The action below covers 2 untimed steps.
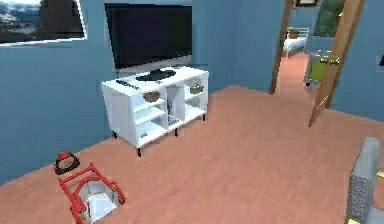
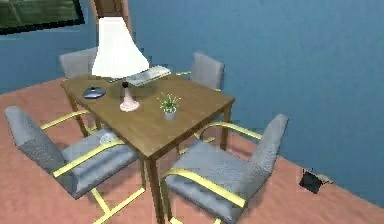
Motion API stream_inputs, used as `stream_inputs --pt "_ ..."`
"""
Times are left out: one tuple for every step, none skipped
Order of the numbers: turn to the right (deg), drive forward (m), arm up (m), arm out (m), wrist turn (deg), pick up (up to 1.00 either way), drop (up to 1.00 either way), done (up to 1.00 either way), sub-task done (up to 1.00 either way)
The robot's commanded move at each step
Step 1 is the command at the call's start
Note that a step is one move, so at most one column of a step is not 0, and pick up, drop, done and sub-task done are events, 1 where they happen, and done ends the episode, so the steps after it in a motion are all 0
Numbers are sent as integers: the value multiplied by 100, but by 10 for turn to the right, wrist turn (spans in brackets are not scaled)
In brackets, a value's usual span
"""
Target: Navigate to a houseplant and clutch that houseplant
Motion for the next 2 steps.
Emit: stream_inputs --pt "450 0 0 0 0 0 0 0 0" --pt "60 0 0 0 0 0 0 0 0"
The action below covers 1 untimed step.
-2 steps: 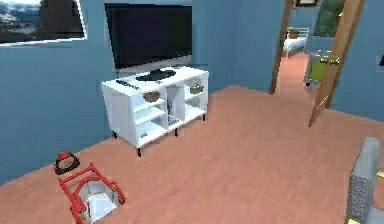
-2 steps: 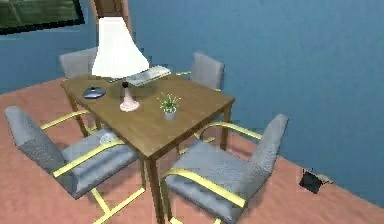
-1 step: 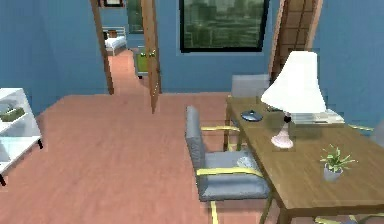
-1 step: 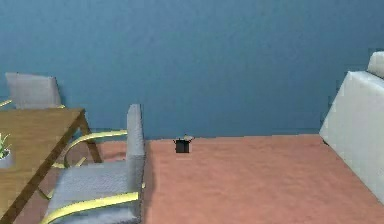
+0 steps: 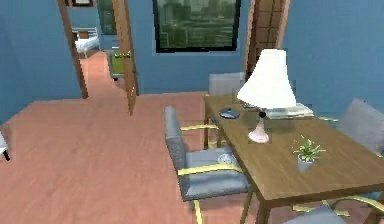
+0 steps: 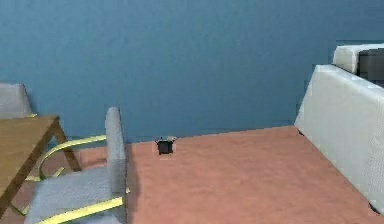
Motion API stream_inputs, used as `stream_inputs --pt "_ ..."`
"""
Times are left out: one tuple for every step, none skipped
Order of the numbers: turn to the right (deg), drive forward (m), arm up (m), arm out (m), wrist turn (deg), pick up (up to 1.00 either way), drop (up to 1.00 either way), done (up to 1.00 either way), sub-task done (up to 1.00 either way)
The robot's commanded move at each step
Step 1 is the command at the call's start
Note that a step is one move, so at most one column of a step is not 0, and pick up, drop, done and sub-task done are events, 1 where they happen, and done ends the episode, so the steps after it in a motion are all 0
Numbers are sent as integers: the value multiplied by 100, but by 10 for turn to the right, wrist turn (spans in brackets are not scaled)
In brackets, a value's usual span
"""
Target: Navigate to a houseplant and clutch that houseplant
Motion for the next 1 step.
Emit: stream_inputs --pt "0 55 0 0 0 0 0 0 0"
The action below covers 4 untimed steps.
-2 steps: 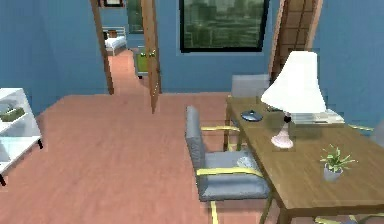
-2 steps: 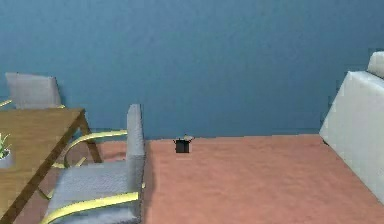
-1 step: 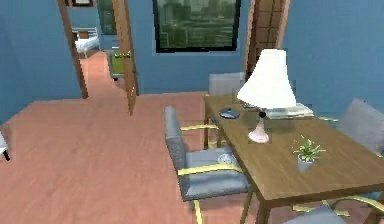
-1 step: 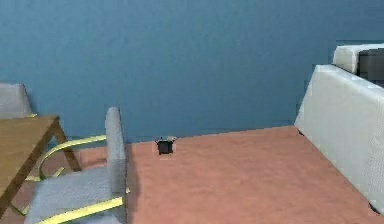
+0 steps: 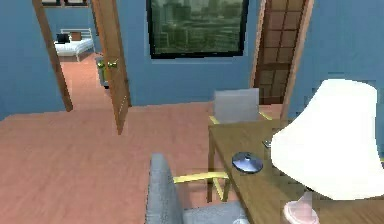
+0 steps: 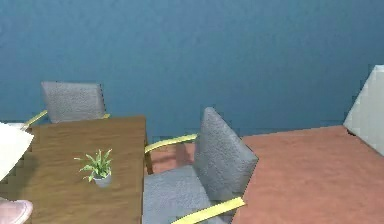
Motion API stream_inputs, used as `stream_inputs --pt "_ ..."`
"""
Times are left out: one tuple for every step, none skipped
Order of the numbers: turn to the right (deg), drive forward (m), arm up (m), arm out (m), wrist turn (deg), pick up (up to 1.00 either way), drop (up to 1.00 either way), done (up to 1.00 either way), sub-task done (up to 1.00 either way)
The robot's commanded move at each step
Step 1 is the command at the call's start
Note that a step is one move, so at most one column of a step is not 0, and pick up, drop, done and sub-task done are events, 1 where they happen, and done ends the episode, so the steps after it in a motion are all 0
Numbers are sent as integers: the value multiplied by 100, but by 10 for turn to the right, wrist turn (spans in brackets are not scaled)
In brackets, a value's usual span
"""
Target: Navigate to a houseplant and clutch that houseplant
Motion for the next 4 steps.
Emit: stream_inputs --pt "-240 0 0 0 0 0 0 0 0" --pt "0 0 50 0 0 0 0 0 0" --pt "0 0 32 0 0 0 0 0 0" --pt "0 0 0 28 0 0 0 0 0"
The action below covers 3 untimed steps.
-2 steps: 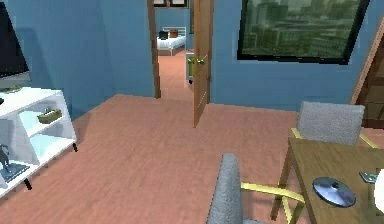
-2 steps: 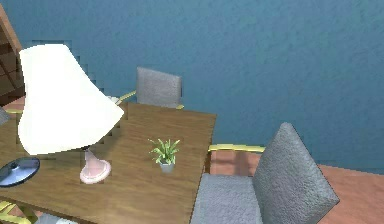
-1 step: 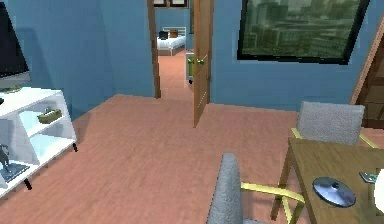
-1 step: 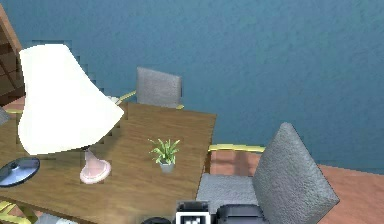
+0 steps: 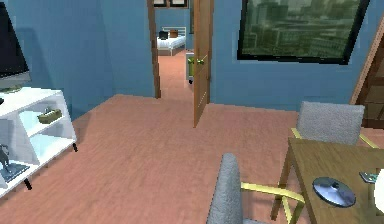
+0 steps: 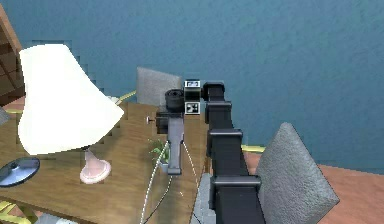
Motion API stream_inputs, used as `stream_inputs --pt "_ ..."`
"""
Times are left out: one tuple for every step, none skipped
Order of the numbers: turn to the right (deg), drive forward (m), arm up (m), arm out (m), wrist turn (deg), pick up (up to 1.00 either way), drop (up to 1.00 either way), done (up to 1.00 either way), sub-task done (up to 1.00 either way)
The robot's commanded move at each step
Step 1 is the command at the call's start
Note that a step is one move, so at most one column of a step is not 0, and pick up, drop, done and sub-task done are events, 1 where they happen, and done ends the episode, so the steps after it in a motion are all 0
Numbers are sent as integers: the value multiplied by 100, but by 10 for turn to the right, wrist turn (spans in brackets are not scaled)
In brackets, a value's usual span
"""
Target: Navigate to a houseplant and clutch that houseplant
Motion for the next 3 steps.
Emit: stream_inputs --pt "0 0 0 0 450 0 0 0 0" --pt "0 0 0 0 450 0 0 0 0" --pt "0 0 0 0 450 0 0 0 0"
